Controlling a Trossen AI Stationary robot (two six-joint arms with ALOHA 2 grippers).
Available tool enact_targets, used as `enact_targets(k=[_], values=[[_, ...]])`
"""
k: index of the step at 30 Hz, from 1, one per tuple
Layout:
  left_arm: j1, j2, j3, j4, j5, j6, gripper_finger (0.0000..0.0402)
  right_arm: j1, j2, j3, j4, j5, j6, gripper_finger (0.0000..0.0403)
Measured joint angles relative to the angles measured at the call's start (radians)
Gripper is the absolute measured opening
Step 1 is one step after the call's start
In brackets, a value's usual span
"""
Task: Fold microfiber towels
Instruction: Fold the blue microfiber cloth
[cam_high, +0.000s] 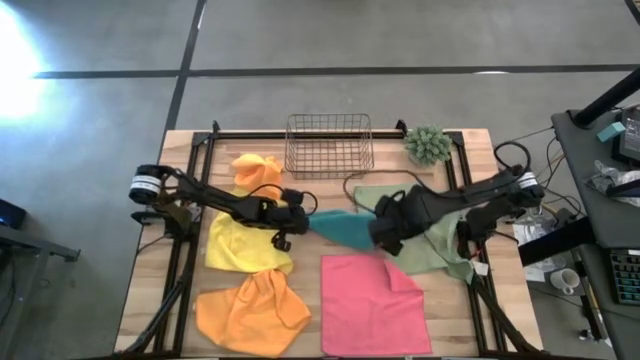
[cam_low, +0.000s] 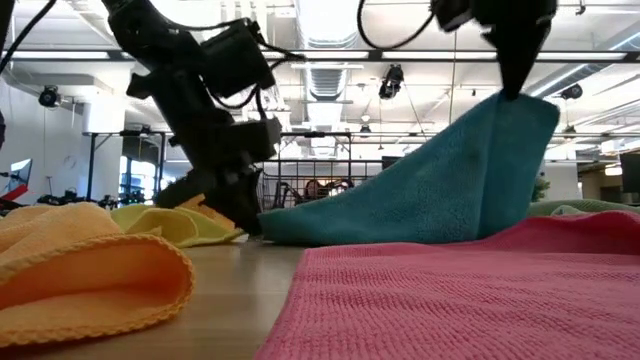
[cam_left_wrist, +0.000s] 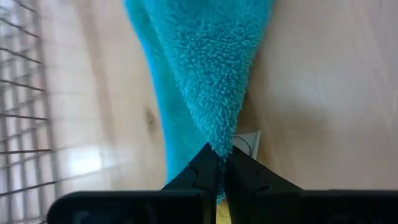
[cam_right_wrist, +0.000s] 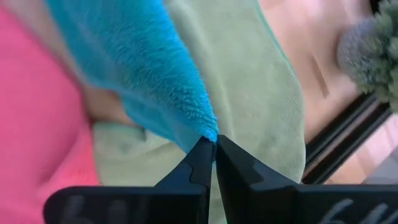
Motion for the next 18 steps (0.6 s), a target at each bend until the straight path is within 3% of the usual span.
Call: enact_targets(k=[7, 18], values=[[0.004, -0.119, 0.003, 0.002, -0.066, -0.07, 0.0, -0.127, 0.0, 0.001, -0.003, 0.055, 0.079, 0.0013], [0.008, -0.275, 0.002, -0.03, -0.071, -0.14, 0.0, -0.248, -0.001, 0.03, 0.0, 0.071, -0.077, 0.0013]])
